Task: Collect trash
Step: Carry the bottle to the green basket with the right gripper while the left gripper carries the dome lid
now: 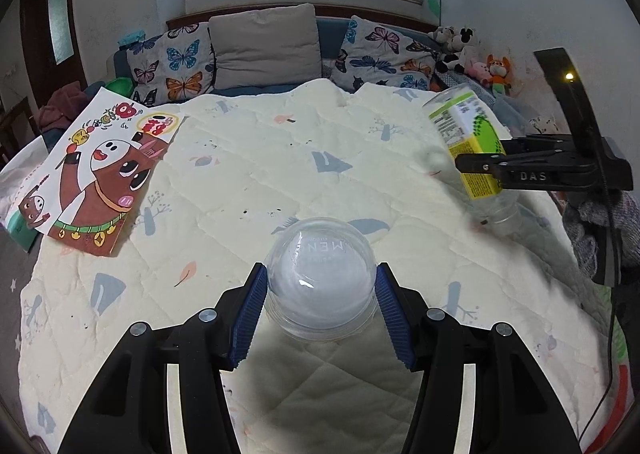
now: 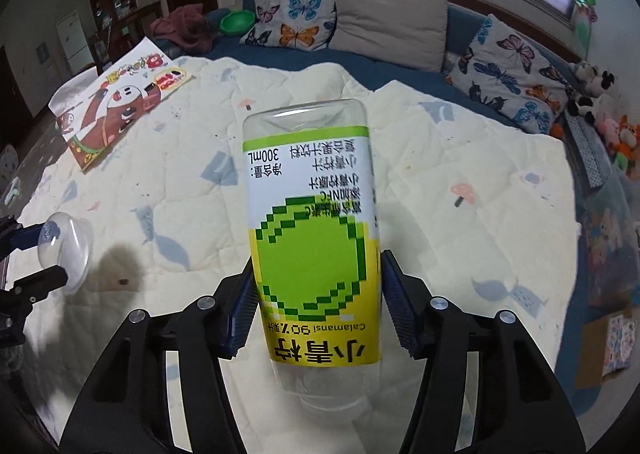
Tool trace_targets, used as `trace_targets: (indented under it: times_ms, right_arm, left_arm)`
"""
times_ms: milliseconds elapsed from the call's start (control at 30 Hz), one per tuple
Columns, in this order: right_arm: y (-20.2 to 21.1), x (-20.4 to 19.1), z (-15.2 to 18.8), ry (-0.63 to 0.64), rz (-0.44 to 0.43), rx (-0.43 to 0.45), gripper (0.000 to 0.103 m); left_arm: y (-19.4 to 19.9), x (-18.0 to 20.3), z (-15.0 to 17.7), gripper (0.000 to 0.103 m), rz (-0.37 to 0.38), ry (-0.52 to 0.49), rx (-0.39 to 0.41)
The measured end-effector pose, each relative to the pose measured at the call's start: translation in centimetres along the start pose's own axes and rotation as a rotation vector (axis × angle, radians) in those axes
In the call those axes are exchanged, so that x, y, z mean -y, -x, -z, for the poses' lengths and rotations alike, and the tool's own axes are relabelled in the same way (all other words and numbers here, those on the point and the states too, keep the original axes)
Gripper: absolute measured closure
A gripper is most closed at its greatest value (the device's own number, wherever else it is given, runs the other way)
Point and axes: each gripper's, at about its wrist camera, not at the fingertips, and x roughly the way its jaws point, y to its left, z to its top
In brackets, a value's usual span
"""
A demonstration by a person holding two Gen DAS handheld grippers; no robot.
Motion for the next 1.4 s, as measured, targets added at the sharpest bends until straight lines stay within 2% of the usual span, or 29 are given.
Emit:
trace_targets:
  times_ms: [433, 767, 967, 1167, 1400]
  right_arm:
    - [9.6, -0.6, 5.7, -0.091, 0.009, 0.095, 0.048]
    - [15.2, 0.3, 11.3, -0.15, 0.044, 0.12, 0.048]
    - [19.0, 2.2, 15.5, -0.209, 0.079, 0.139, 0.048]
    - [22.4, 5.9, 20.6, -0.294, 0.169, 0.134, 0.048]
    - [24.0, 11.3, 26.2, -0.401, 0.275, 0.093, 0.048]
  left_arm:
    - [4.2, 4.4, 0.9, 0.049, 0.054, -0.041, 0.047]
    - [6.1, 9.8, 1.9, 0.049, 0.104, -0.107, 0.055]
    - [6.8, 14.2, 2.7, 0.049, 0.154, -0.16, 0.044]
    - [7.1, 18.9, 3.2, 0.049, 0.209, -0.219, 0.035]
    - [7.4, 24.0, 3.6, 0.049, 0.256, -0.288, 0.028]
